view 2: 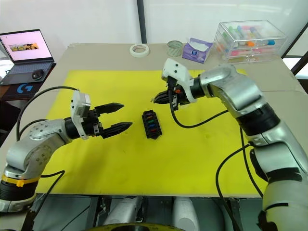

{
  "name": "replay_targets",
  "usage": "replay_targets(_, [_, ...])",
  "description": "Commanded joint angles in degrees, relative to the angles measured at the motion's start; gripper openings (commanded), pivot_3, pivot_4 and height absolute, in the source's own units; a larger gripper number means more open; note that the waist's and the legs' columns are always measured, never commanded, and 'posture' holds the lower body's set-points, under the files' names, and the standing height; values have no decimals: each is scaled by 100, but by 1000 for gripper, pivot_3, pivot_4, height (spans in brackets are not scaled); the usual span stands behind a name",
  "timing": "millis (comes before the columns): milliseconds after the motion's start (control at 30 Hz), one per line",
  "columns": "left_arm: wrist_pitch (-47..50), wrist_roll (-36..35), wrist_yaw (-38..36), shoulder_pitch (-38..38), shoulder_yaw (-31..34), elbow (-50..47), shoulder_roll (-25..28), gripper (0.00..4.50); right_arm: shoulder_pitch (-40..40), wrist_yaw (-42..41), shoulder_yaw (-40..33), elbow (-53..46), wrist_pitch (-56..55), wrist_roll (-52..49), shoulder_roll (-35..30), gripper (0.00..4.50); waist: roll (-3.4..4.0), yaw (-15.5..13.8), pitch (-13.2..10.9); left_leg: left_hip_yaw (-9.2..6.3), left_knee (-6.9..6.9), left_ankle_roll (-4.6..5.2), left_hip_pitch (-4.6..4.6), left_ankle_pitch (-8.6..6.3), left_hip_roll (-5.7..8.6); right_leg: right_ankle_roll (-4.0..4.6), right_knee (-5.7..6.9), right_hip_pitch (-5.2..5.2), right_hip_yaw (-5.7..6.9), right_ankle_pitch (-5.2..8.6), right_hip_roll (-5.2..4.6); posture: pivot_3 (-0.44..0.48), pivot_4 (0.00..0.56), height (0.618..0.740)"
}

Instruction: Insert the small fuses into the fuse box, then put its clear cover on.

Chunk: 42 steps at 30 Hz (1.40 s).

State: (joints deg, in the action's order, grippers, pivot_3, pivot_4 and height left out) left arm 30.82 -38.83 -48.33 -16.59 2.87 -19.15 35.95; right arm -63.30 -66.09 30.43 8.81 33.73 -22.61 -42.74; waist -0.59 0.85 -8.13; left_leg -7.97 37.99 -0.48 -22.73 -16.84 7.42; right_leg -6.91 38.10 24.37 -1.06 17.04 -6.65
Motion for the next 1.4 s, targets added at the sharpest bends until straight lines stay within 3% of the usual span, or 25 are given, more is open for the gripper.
replay_targets(33, [-295, 225, -50, -113, -7, 2, -49, 4448, -432, -625, 232, 561, -779, 812, 237, 0, -1, 2, -1, 0, 0, 0, 0, 0, 0, 0, 0, 0, 1, 0, 0, 0, 150, 740])
replay_targets(267, [-329, 437, -277, -258, -134, 184, -14, 4448, -971, -1137, 275, 1844, -1506, 1688, 969, 0, -1, 10, -1, -3, 2, -1, 0, 0, 1, 0, 1, 0, 3, 0, 1, 0, 150, 740])
replay_targets(600, [-527, 783, -508, -358, -356, 295, -40, 4448, -1172, -1541, 206, 2676, -2113, 2314, 1423, 0, 2, 33, -3, -5, 2, -2, 1, 1, 1, 0, 3, 0, 5, 0, 3, 0, 150, 740])
replay_targets(1400, [-724, 1129, -803, -406, -401, 499, -59, 4448, -1320, -1807, -75, 3378, -2528, 2913, 1950, 0, 3, 56, -3, -7, 4, -2, 1, 1, 0, 0, 7, 3, 6, 0, 6, 0, 150, 740])
